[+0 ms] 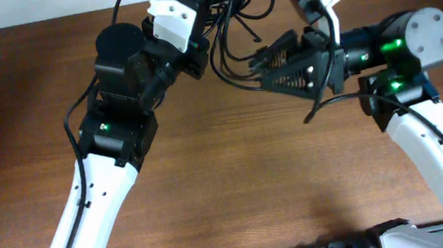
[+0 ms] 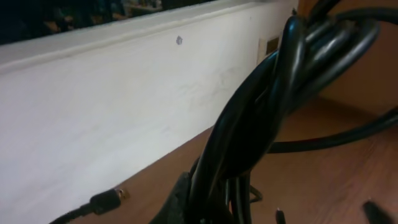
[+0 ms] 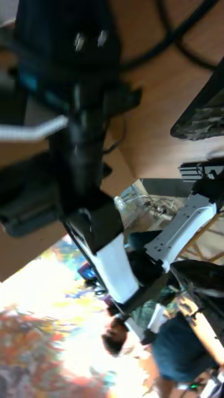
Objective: Untangle cables
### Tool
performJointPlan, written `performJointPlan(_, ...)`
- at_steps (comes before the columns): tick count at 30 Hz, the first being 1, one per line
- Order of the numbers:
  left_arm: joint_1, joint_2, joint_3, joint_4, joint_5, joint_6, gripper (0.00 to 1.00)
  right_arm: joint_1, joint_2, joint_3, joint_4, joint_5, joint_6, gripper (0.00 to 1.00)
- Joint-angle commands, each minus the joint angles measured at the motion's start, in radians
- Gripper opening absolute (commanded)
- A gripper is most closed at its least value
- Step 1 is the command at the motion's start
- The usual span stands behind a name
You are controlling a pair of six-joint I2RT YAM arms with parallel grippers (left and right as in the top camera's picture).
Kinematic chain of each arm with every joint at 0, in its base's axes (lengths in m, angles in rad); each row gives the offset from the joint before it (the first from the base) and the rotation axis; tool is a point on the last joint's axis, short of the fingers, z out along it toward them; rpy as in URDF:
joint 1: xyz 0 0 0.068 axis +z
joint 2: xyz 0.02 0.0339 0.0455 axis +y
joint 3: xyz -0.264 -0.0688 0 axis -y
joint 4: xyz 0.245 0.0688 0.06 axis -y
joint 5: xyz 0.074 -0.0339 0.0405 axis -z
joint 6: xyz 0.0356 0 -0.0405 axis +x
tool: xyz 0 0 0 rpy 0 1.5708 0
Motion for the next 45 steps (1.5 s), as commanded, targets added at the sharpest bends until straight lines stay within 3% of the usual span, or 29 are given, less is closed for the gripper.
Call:
performJointPlan(1,-0.04,-0.02,0.008,0.011,0.004,-0.078,0.0,0.052,-0.009,0.015,0.113,-0.005,-0.01,0.59)
performJointPlan(9,-0.13,-0.02,0.008,0.006,0.004,-0.071,0.0,0.043,-0.007,0.015,0.148,0.022,-0.011,0.59)
performJointPlan(14,-0.177,-0.02,0.008,-0.042,0.005,-0.031,0.0,-0.115,-0.005,0.015,0.139,0.055,-0.009,0.59)
performJointPlan(21,-0.231,-0.02,0.008,-0.037,0.005,0.039,0.0,-0.155,-0.005,0.015,0.079,0.042,-0.011,0.58)
performJointPlan(23,-0.231,-0.02,0.008,-0.027,0.005,0.021,0.0,-0.155,0.001,0.015,0.079,0.03,-0.014,0.58)
performJointPlan(26,-0.23,-0.034,0.008,0.01,0.005,-0.129,0.0,-0.155,0.018,0.015,0.079,0.029,-0.025,0.52)
performJointPlan(28,-0.23,-0.051,0.008,0.011,0.005,-0.13,0.0,-0.155,0.023,0.015,0.066,0.041,-0.025,0.52)
performJointPlan(30,-0.23,-0.056,0.008,0.008,0.0,-0.113,0.0,-0.155,0.023,0.015,0.053,0.06,-0.015,0.56)
performJointPlan(35,-0.14,-0.056,0.008,-0.068,-0.209,-0.101,0.0,-0.153,0.022,0.015,-0.017,0.145,0.04,0.7)
performJointPlan(41,-0.028,-0.056,0.008,-0.094,-0.199,-0.101,0.0,-0.153,0.022,0.015,-0.063,0.272,0.039,0.77)
performJointPlan(45,-0.028,-0.056,0.008,-0.095,-0.198,-0.101,0.0,-0.139,0.022,0.015,-0.277,0.403,-0.083,0.79)
